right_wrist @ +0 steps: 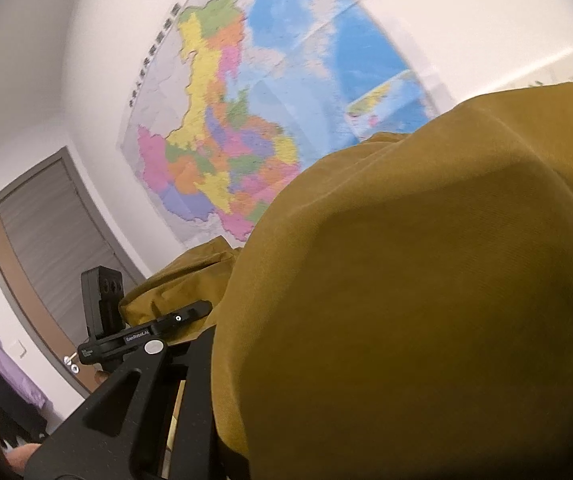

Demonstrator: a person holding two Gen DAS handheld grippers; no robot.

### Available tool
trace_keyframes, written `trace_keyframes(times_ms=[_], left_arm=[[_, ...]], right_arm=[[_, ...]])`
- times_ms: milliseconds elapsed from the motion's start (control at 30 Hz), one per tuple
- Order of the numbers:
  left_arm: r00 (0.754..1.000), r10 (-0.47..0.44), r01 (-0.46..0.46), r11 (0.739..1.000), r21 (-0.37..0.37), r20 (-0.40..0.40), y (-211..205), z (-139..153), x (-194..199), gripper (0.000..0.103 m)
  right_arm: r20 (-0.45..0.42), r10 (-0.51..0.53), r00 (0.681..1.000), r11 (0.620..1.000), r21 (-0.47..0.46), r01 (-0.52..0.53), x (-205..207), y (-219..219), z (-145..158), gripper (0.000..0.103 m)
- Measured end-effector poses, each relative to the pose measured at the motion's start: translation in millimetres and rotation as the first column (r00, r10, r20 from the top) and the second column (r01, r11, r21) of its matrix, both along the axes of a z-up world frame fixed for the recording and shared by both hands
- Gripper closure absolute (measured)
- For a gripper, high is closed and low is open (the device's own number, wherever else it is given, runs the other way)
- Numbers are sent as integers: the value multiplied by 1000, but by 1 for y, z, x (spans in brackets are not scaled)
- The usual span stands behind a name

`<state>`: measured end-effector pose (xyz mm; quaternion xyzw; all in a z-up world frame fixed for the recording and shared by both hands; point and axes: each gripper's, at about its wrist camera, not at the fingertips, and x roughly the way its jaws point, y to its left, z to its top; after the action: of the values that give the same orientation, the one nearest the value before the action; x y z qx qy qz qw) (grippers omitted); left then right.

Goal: Fold large clothes
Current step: 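Lift the folded olive-brown jacket up with both grippers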

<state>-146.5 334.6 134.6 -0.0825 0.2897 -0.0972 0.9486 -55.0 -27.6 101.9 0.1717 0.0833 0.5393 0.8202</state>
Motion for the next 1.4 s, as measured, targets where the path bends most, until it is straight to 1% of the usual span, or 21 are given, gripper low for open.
trace_keyframes(times_ms=[367,733,867,1133,1267,1400], left_arm=[[991,132,-133,991,1,35,66,22,-6,75],[974,224,-224,975,-11,42,128,28,1,75],[965,255,-255,967,-9,56,152,32,4,75],[949,309,-309,951,-6,64,192,29,5,75],[939,339,-338,941,-12,56,214,26,7,75],[935,354,-353,935,-11,40,235,20,13,75]], right_arm=[[9,106,994,994,-14,-106,14,76,26,86],[13,179,984,983,-46,-178,24,145,46,85],[9,205,979,977,-56,-204,28,170,50,85],[-1,248,969,966,-74,-248,35,217,55,85],[-15,263,965,960,-91,-263,38,238,53,85],[-22,267,963,957,-109,-268,40,257,50,85]])
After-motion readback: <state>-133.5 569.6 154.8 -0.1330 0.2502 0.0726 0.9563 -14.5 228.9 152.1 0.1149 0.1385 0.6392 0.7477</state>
